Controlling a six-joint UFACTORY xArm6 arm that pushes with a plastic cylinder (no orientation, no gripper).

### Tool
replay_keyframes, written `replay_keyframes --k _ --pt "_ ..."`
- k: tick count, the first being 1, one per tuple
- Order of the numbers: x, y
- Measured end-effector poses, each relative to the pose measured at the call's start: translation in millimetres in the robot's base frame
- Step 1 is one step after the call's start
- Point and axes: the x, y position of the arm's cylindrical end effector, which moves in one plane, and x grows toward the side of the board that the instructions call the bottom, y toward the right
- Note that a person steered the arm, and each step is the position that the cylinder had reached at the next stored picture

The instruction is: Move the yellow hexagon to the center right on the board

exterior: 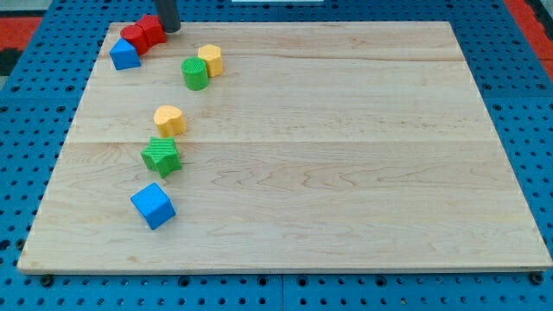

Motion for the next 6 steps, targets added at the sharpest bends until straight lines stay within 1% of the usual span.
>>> replay_keyframes --k 1,2,4,5,6 --pt "0 0" --pt "12 7" --pt "87 35" --pt "88 110" --pt "100 155"
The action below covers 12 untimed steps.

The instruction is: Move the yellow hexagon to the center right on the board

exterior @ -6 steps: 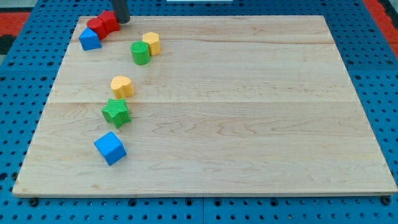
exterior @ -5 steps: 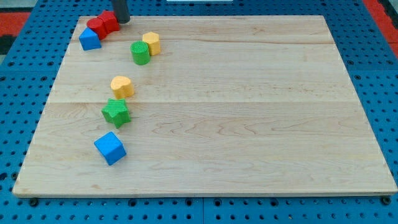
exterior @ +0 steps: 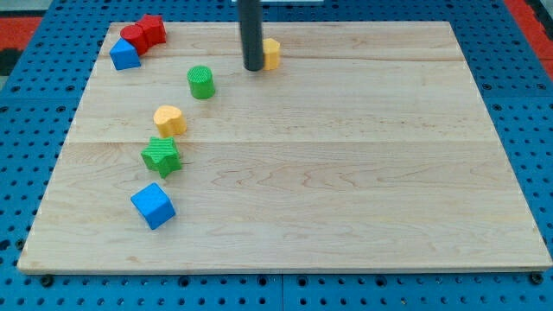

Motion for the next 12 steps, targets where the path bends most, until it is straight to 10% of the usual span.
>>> replay_keyframes --k 3,7,12 --pt "-59 -23" --pt "89 184" --pt "86 -20"
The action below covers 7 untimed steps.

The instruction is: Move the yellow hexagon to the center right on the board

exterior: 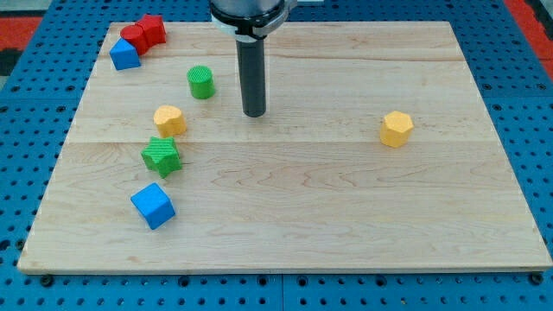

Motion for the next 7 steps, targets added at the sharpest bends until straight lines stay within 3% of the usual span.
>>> replay_keyframes --k 2,3,4,7 --pt "-3 -57" --pt "-3 -129" --pt "3 -155" --pt "39 -177"
